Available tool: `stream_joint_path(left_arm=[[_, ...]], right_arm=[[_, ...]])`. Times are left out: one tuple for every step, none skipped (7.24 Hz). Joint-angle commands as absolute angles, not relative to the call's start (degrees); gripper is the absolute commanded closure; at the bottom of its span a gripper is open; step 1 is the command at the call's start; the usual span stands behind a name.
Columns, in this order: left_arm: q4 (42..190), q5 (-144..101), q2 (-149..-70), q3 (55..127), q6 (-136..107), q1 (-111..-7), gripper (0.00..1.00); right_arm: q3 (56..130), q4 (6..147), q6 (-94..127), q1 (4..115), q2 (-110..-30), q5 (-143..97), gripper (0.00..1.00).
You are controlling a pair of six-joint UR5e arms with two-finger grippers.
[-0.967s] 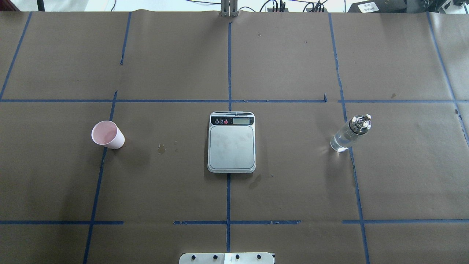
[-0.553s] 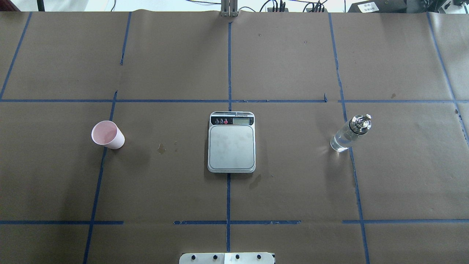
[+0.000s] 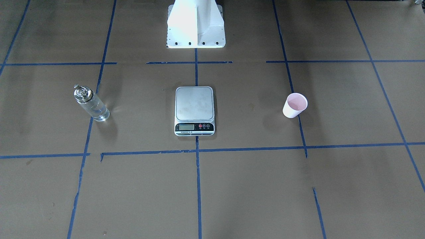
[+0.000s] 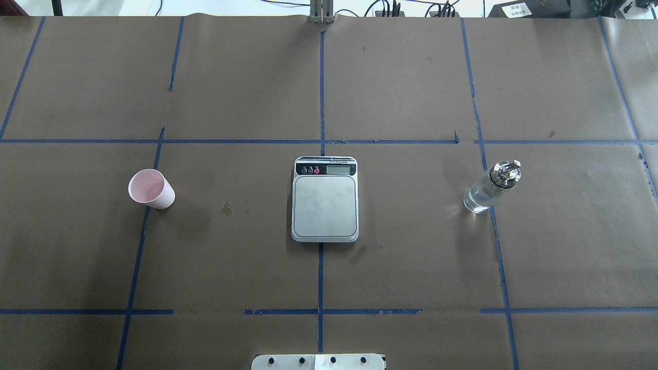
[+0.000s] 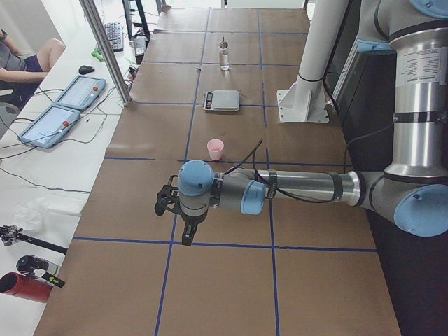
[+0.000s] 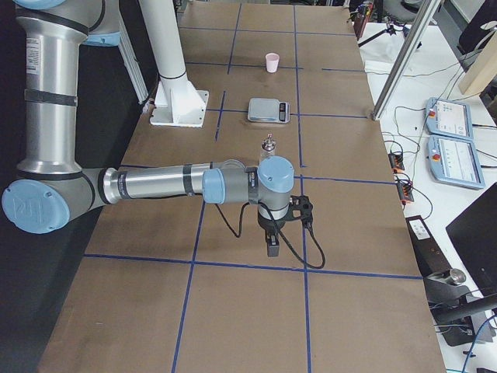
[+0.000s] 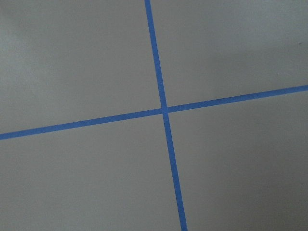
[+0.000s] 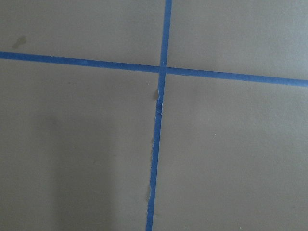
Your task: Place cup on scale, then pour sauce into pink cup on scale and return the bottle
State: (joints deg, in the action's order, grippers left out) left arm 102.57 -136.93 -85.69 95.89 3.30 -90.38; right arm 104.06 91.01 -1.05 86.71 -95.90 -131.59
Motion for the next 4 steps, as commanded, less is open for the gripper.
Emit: stream_joint_path(left_arm=[[109.6,-138.2,-86.2,96.2,3.0,-89.9,0.0],[118.1,-137.9,-86.7,96.0,2.9,-89.9,0.0],[128.2,-137.8,-86.3,95.5,3.1,-89.9,0.0],[137.4,-137.7,-86.7,93.8,3.1,-89.8,0.0]], right_arm=[[105.1,79.0,-0.7,85.4,-95.8,-131.7,0.0],[105.0,72.7,-0.8,85.4,-95.6,-131.1,0.0],[104.9,69.4,-0.5,85.4,-95.1,-131.5,0.0],[104.5,68.9,-0.5,85.3,-94.1,-131.6,0.0]])
